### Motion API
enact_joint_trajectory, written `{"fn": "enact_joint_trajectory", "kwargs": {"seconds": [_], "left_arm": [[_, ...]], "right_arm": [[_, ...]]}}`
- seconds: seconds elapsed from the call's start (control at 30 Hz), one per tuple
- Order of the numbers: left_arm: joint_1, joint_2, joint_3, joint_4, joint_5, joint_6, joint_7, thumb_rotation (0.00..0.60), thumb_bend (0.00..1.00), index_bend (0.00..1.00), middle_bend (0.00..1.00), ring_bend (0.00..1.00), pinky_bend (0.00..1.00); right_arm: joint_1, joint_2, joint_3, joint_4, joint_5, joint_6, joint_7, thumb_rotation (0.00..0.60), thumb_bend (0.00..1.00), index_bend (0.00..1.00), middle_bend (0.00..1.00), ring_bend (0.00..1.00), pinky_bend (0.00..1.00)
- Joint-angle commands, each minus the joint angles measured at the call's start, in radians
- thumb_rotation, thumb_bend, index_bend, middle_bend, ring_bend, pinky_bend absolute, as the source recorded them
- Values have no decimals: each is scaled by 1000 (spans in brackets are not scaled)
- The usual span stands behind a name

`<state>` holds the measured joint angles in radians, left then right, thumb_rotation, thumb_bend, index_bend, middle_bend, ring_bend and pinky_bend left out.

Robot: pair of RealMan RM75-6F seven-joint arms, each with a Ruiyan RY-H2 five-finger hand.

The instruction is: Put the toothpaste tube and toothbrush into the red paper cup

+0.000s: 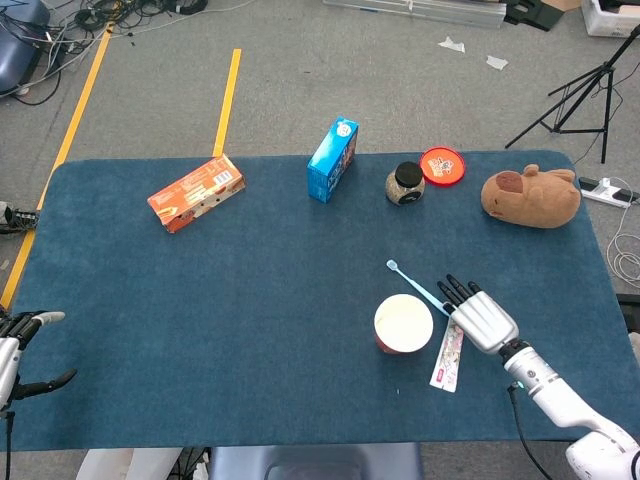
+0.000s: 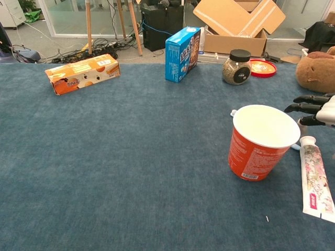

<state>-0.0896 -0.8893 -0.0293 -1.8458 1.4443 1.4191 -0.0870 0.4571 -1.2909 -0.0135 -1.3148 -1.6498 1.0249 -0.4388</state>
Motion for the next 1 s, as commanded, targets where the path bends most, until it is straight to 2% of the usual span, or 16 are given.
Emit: {"fn": "enact_joint_trajectory", "kwargs": {"seconds": [0.03,0.37,0.77,1.0], "left_arm": [[0,-1,1,0,1,-1,2,600,0,252,267,198,197],[-1,-3,1,1,-4,-6,7,600,0,252,267,198,197],[2,2,0,1,-3,-4,-3,600,0,252,267,199,197],[1,1,0,2,-2,-5,-1,600,0,252,267,199,198]], "right_arm": [[1,-27,-19,50,-19,18,48,600,91,395,107,0,297],[12,-74,-33,122,-28,30,106,600,91,407,107,0,297],[30,-90,-41,121,-20,14,89,600,94,430,107,0,296],[32,-82,-43,112,-6,7,73,600,128,464,107,0,296]]}}
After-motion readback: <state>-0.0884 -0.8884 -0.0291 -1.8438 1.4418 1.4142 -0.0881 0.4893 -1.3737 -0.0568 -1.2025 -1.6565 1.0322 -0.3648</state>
